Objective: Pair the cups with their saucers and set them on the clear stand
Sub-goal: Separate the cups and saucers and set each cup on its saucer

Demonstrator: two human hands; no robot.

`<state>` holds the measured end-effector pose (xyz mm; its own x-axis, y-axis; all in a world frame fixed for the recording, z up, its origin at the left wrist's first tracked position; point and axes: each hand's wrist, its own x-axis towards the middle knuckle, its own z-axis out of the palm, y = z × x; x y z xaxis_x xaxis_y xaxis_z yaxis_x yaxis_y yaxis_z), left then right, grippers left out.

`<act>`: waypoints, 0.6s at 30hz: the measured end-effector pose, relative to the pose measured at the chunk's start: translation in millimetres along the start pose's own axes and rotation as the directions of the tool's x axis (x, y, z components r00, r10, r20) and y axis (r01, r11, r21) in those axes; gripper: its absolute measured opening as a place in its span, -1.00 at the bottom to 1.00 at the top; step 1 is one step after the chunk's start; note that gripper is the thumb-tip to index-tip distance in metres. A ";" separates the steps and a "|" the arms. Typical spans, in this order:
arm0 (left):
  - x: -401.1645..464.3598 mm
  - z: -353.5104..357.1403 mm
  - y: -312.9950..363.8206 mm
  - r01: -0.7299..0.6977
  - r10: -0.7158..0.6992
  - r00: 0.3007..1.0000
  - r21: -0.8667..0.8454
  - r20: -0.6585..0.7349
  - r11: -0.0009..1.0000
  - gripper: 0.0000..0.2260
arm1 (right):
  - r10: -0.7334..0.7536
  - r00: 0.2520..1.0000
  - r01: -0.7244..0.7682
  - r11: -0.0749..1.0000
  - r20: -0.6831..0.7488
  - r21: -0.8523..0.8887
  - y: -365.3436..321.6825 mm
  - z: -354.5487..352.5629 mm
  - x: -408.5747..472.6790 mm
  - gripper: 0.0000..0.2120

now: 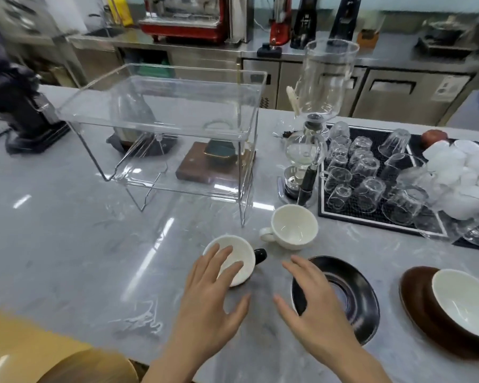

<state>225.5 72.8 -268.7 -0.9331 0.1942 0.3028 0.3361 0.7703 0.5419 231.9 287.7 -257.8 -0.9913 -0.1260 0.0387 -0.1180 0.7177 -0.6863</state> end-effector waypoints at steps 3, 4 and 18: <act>-3.2 -5.7 -12.2 0.063 -0.064 0.998 -0.018 -0.024 0.998 -0.61 | -0.036 0.999 0.037 0.999 0.030 -0.034 -3.4 8.4 10.1 -0.37; -3.8 -7.2 -15.5 0.078 -0.079 0.997 -0.022 -0.024 0.997 -0.60 | -0.050 0.998 0.052 0.997 0.042 -0.049 -4.9 10.5 13.5 -0.37; 3.3 -10.2 -48.4 0.180 -0.174 0.983 -0.117 0.065 0.977 -0.24 | -0.104 0.985 0.112 0.992 0.139 -0.054 -8.5 24.8 38.9 -0.34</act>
<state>207.4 30.0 -285.8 -0.9836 0.0963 0.1527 0.1750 0.7166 0.6752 195.8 259.8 -268.5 -0.9558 -0.2938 0.0083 -0.2314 0.7349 -0.6375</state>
